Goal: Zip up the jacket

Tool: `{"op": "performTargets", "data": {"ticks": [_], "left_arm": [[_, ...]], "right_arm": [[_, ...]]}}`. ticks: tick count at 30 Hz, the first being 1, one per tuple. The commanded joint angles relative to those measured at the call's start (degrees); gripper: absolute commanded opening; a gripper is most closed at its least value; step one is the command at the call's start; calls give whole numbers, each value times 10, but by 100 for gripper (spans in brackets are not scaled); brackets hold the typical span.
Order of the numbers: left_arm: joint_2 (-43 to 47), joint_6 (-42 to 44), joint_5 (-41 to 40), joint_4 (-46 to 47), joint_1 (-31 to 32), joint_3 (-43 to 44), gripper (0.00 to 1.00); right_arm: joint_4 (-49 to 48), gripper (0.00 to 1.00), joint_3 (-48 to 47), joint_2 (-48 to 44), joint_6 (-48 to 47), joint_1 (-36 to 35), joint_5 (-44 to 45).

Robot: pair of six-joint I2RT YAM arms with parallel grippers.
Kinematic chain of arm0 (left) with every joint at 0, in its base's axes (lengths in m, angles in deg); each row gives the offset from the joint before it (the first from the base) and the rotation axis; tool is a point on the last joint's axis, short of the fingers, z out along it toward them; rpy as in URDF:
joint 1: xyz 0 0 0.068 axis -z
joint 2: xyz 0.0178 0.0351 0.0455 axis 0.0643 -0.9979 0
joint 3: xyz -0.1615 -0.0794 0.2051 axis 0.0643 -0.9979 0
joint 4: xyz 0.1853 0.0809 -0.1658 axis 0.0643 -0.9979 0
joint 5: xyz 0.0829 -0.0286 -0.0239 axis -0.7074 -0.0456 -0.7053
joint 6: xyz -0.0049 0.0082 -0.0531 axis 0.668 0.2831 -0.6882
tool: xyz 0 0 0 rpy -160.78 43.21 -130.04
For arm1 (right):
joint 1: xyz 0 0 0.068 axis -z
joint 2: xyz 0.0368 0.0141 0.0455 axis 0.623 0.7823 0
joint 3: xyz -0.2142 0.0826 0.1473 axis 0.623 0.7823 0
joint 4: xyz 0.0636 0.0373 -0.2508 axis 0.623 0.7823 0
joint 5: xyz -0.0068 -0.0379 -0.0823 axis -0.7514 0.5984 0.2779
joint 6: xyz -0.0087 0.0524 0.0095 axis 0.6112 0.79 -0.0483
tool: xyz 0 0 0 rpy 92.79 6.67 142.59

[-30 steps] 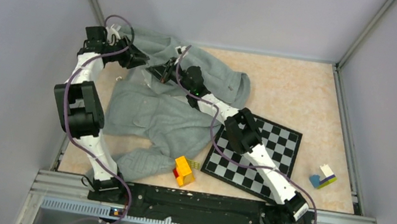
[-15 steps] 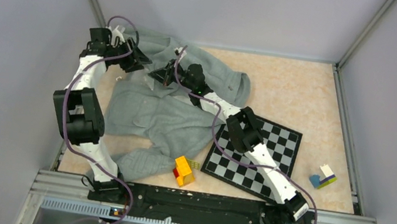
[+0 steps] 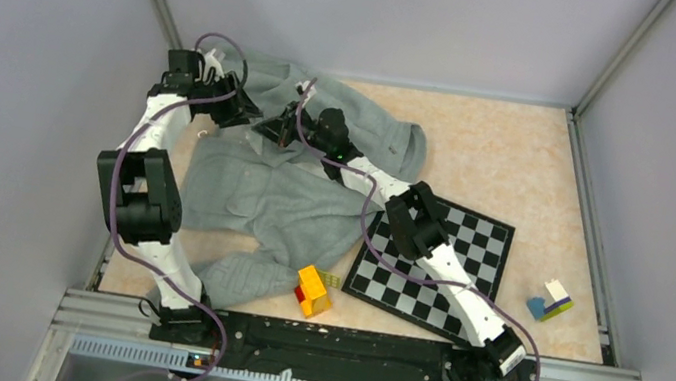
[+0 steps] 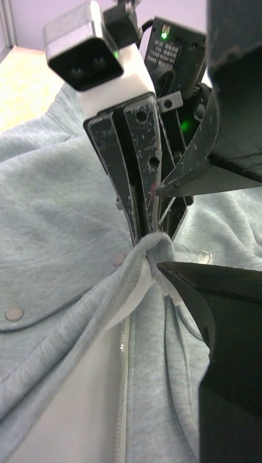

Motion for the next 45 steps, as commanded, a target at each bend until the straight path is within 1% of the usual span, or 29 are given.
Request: {"op": "performTargets", "data": {"ticks": [1, 4, 6, 12, 15, 17, 18, 20, 22, 24, 26, 31, 38, 45], "left_arm": [[-3, 20, -34, -4, 0, -2, 52], [-9, 19, -40, -2, 4, -1, 49], [-14, 14, -34, 4, 5, 1, 44], [-32, 0, 8, 23, 2, 8, 24], [-45, -31, 76, 36, -20, 5, 8], [-42, -33, 80, 40, -28, 5, 1], [-37, -30, 77, 39, -28, 6, 0], [-30, -28, 79, 43, -28, 6, 0], [-27, -31, 90, 43, -31, 6, 0], [-25, -44, 107, 44, -35, 5, 0], [-22, -54, 119, 50, -40, 0, 0], [-10, -70, 143, 63, -45, -5, 0], [1, -86, 167, 74, -48, -8, 0], [12, -103, 184, 93, -53, -13, 0]], "right_arm": [[-21, 0, -24, -60, -5, -2, -10], [-22, 0, -25, -61, -7, -4, -8], [-21, 0, -25, -61, -7, -5, -8], [-12, 0, -22, -65, -8, -5, -5], [-14, 0, -10, -75, -4, -4, -3], [-18, 4, 3, -83, -2, -4, -3], [-21, 7, 13, -88, 0, -4, -2], [-39, 17, 34, -97, 10, -2, 1], [-58, 33, 51, -102, 24, 0, 1], [-80, 44, 62, -102, 42, 0, 1], [-95, 50, 65, -99, 54, 0, -3], [-103, 53, 59, -86, 63, 0, -3], [-117, 53, 48, -67, 78, -1, -3], [-103, 53, 35, -52, 70, -4, -2]]}}
